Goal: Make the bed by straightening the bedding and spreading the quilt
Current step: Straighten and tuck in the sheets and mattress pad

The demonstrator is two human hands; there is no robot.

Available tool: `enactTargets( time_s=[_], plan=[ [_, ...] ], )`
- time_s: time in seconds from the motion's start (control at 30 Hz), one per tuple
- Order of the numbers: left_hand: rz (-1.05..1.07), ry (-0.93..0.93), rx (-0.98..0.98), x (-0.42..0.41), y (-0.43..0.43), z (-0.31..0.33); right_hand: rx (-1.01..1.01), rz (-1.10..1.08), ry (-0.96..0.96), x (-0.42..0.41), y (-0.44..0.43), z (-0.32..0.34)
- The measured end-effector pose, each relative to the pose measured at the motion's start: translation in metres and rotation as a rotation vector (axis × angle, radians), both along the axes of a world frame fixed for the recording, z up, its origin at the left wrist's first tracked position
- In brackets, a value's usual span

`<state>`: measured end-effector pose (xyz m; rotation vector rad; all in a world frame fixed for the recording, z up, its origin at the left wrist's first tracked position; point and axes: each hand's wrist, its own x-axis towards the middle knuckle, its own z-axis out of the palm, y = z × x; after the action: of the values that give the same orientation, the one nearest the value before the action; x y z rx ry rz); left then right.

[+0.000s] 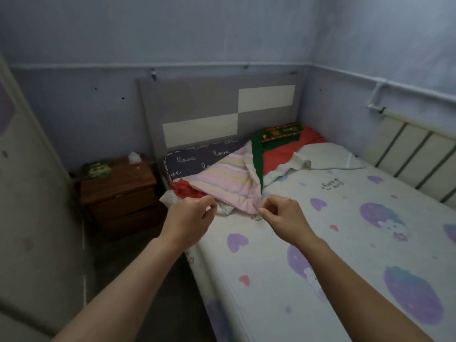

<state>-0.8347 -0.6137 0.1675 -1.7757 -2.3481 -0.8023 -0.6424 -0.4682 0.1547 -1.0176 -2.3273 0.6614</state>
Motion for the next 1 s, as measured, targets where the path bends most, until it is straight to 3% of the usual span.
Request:
enactTargets(
  time_s=[0.37,0.77,1.0],
  plan=[
    [-0.236,-0.019,-0.06,-0.234,0.162,-0.008,-0.06,-0.257,-0.022,-0.2,0.109,0.0],
    [-0.466,-0.048,-0.131,-0.325,0.409,-0.076,-0.168,-0.512,-0.08,-0.291,0.315,-0.084],
    [-0.568,-0.13,-0.336,-0.331,0.561,-0.157,-0.332,-0.718,-0.203,-0.298,0.432,-0.173]
  ],
)
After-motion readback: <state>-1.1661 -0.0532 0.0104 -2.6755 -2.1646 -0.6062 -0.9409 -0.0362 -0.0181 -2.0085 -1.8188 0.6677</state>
